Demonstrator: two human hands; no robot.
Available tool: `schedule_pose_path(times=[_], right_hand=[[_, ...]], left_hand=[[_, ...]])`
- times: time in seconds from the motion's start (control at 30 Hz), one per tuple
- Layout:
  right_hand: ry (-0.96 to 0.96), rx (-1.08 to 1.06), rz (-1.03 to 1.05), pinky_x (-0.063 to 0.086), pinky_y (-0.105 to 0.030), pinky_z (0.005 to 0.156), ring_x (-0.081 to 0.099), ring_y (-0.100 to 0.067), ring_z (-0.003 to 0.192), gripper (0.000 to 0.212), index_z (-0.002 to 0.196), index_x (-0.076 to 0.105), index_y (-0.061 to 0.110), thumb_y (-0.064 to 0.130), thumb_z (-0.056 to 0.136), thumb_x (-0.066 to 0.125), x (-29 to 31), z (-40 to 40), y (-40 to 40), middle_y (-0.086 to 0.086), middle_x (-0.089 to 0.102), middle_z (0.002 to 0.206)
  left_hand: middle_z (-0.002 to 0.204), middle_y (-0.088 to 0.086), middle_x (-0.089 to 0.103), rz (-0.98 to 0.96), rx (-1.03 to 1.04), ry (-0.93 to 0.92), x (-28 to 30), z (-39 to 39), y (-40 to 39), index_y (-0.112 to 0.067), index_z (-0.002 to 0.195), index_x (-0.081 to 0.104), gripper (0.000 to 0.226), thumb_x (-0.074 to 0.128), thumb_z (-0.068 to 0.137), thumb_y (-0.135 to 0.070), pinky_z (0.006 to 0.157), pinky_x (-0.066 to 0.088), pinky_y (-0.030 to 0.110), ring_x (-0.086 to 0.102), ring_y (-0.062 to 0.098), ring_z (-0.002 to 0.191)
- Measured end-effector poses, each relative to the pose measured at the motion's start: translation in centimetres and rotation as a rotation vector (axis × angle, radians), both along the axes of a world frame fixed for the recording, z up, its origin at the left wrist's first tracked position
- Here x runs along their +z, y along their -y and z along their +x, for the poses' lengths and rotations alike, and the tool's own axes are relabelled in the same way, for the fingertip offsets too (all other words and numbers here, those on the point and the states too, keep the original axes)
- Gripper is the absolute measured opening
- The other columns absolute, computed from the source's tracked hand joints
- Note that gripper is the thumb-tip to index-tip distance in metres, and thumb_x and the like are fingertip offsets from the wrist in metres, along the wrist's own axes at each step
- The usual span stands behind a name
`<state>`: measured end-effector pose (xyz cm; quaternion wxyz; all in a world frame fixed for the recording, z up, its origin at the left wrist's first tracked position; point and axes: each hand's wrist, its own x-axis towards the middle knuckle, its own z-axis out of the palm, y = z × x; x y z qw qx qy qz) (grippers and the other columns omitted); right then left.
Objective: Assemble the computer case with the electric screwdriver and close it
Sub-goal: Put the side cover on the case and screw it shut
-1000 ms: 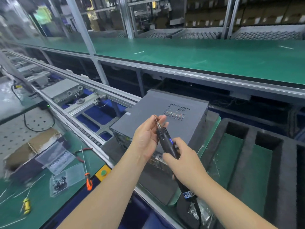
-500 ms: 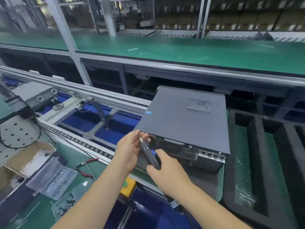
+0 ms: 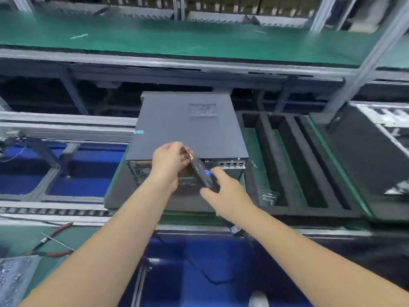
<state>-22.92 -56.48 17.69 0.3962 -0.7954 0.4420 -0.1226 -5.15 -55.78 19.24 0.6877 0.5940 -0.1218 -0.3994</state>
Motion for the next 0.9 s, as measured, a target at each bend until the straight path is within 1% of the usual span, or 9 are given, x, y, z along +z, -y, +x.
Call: schedule_pose_path(times=[0.1, 0.27, 0.33, 0.43, 0.57, 0.67, 0.77, 0.83, 0.9], right_hand=[[0.075, -0.123, -0.003, 0.051, -0.033, 0.067, 0.058, -0.016, 0.065, 0.022, 0.103, 0.046, 0.047, 0.046, 0.085, 0.059, -0.6, -5.7, 4.1, -0.001, 0.059, 0.082], [0.123, -0.283, 0.037, 0.052, -0.034, 0.074, 0.061, -0.019, 0.09, 0.029, 0.118, 0.053, 0.038, 0.037, 0.092, 0.063, -3.2, -14.5, 12.0, 0.009, 0.062, 0.1], [0.155, -0.322, 0.077, 0.056, -0.028, 0.062, 0.068, -0.014, 0.072, 0.022, 0.113, 0.054, 0.034, 0.034, 0.093, 0.064, -4.8, -17.1, 15.0, 0.0, 0.061, 0.096], [0.168, -0.337, 0.173, 0.044, -0.01, 0.041, 0.064, 0.003, 0.05, 0.015, 0.103, 0.054, 0.031, 0.032, 0.092, 0.063, -7.0, -19.5, 18.9, -0.005, 0.061, 0.088], [0.189, -0.257, 0.392, 0.059, -0.044, 0.045, 0.066, -0.03, 0.047, 0.018, 0.105, 0.057, 0.032, 0.034, 0.088, 0.062, -9.1, -20.0, 23.4, -0.018, 0.062, 0.089], [0.158, -0.185, 0.447, 0.059, -0.063, 0.051, 0.064, -0.036, 0.047, 0.022, 0.107, 0.055, 0.028, 0.033, 0.087, 0.062, -10.2, -19.3, 26.4, -0.016, 0.058, 0.086], [0.16, -0.147, 0.493, 0.059, -0.059, 0.047, 0.063, -0.035, 0.046, 0.023, 0.104, 0.053, 0.024, 0.033, 0.085, 0.063, -11.2, -18.0, 28.4, -0.016, 0.057, 0.083], [0.159, -0.146, 0.516, 0.058, -0.051, 0.044, 0.063, -0.035, 0.045, 0.018, 0.099, 0.054, 0.028, 0.032, 0.084, 0.063, -11.9, -17.2, 29.2, -0.017, 0.057, 0.083], [0.14, -0.137, 0.538, 0.058, -0.046, 0.045, 0.064, -0.035, 0.045, 0.016, 0.097, 0.055, 0.03, 0.033, 0.083, 0.063, -12.6, -16.5, 29.6, -0.018, 0.058, 0.085]], left_hand=[[0.08, -0.002, 0.066, 0.013, -0.016, 0.332, 1.0, -4.5, 3.6, -0.012, 0.092, 0.059, 0.013, 0.049, 0.095, -0.019, 0.071, 0.059, 0.033, 0.067, 0.013, 0.073], [0.071, -0.008, 0.071, 0.094, -0.566, 0.813, -1.4, -14.3, 9.7, -0.024, 0.086, 0.062, 0.017, 0.052, 0.099, -0.03, 0.064, 0.058, 0.032, 0.07, 0.007, 0.066], [0.072, -0.006, 0.071, 0.206, -0.701, 0.984, -3.2, -16.9, 13.0, -0.022, 0.084, 0.064, 0.022, 0.053, 0.101, -0.031, 0.067, 0.058, 0.036, 0.07, 0.012, 0.068], [0.077, -0.002, 0.069, 0.394, -0.8, 1.163, -6.1, -18.6, 18.1, -0.017, 0.083, 0.067, 0.023, 0.057, 0.1, -0.03, 0.076, 0.058, 0.041, 0.067, 0.022, 0.076], [0.097, 0.006, 0.072, 0.641, -0.969, 1.271, -10.0, -19.2, 22.5, -0.016, 0.1, 0.074, 0.016, 0.064, 0.098, -0.028, 0.086, 0.057, 0.041, 0.067, 0.03, 0.093], [0.112, 0.011, 0.071, 0.696, -1.025, 1.286, -11.7, -18.5, 23.5, -0.012, 0.118, 0.07, 0.026, 0.057, 0.101, -0.027, 0.082, 0.051, 0.036, 0.064, 0.033, 0.102], [0.117, 0.007, 0.07, 0.661, -1.123, 1.239, -11.9, -17.5, 22.4, -0.019, 0.117, 0.069, 0.028, 0.046, 0.103, -0.029, 0.076, 0.04, 0.03, 0.059, 0.027, 0.097], [0.125, -0.002, 0.069, 0.675, -1.389, 1.167, -12.0, -17.1, 21.0, -0.028, 0.123, 0.068, 0.034, 0.053, 0.098, -0.046, 0.094, 0.04, 0.032, 0.06, 0.023, 0.112], [0.134, -0.007, 0.064, 0.775, -1.638, 1.121, -12.5, -16.9, 19.7, -0.032, 0.133, 0.062, 0.055, 0.062, 0.086, -0.062, 0.122, 0.017, 0.046, 0.052, 0.016, 0.13]])
